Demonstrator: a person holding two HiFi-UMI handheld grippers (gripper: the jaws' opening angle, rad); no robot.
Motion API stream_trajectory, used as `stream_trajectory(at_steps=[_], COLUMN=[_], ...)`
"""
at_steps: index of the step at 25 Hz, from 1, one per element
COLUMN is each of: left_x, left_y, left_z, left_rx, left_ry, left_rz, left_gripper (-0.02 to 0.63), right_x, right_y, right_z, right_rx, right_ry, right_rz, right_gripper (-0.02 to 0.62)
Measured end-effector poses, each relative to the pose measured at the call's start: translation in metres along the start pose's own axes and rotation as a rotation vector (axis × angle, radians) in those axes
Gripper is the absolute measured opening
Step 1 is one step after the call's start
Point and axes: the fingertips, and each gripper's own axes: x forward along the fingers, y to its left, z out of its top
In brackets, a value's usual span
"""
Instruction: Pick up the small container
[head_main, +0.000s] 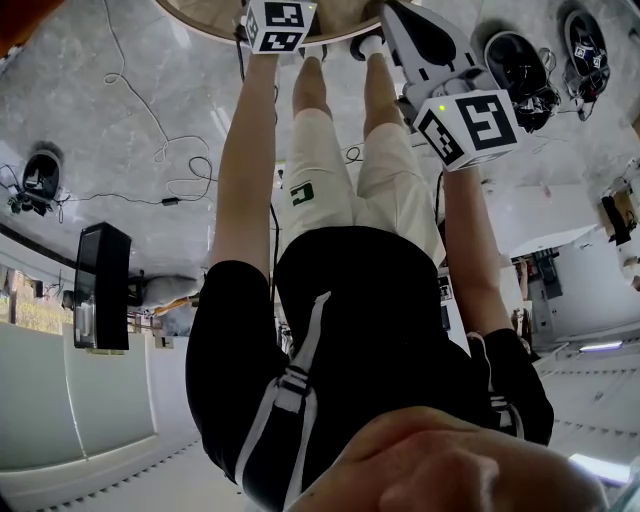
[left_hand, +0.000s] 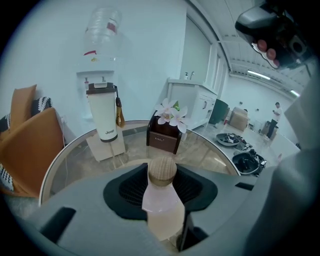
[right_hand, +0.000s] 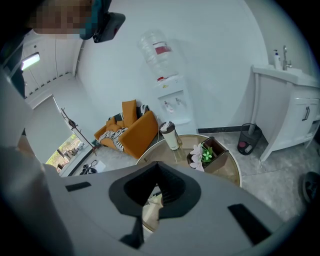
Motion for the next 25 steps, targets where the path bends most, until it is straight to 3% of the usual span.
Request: stream_trajectory(at_steps=[10,15,21,25], left_x=[0.0,-0.009,-0.04,-0.076], left_y=[-0.004,-0.004,-0.015,-0.013], left_z=[0.0,0.001,0.021,0.061], left_rx=[0.02,-0.014,-0.054,-0.037], left_ry=[0.0,0.003,0.002,-0.028], left_rz=[-0.009,-0.006,-0.009,-0.004], left_gripper=[0.138,0.14,0.14,0.14], right_x=[-0.007,-0.013,-0.04,-0.069], right_y=[-0.001,0.002,0.008,0.017], right_z=[-0.006,-0.003,0.011,0.038], right_rx=[0.009,0.003,-0.019,-0.054], right_ry=[0.0,-0.005,-0.026,-0.073], right_rz=[-0.005,-0.002,-0.009,-0.023], right_gripper=[0.003,0.003,0.003,0.003])
